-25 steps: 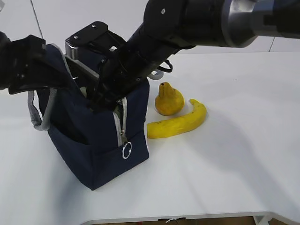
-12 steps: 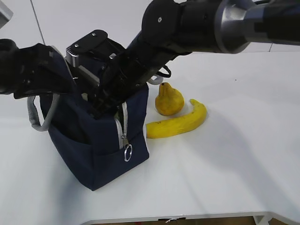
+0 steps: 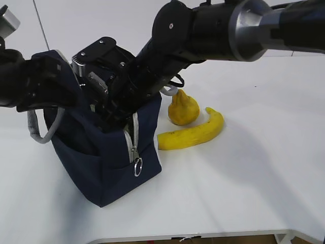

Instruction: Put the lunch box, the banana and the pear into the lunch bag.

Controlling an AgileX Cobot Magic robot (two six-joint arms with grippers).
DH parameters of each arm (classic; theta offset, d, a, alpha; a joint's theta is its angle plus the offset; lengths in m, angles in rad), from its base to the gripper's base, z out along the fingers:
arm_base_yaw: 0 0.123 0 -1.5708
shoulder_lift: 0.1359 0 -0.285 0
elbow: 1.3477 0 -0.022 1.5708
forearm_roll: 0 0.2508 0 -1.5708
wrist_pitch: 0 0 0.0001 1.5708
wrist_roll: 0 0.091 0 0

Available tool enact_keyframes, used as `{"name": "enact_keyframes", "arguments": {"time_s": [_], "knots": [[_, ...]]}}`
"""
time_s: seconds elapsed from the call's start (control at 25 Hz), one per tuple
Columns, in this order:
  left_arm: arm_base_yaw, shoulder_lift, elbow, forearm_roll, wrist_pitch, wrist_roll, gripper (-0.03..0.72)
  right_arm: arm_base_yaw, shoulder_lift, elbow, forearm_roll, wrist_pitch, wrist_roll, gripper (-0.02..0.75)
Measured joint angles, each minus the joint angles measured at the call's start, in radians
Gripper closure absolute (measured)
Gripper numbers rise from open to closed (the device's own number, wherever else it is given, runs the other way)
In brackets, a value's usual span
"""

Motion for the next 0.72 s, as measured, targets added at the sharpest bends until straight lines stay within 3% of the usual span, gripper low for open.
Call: {"name": "enact_keyframes", "arguments": {"time_s": [0.12,0.36,0.72], "knots": [[0.000,0.004,0.000,0.001,0.000,0.000,0.688,0.000,0.000,0.000,0.000,0.004,0.000,0.340],[0.000,0.006,0.000,0.001,0.000,0.000,0.688,0.000,0.000,-0.002,0.002,0.027,-0.002,0.243],[0.000,0.006,0.000,0.002,0.000,0.000,0.688,0.000,-0.003,-0.008,0.004,0.034,-0.002,0.227]]}}
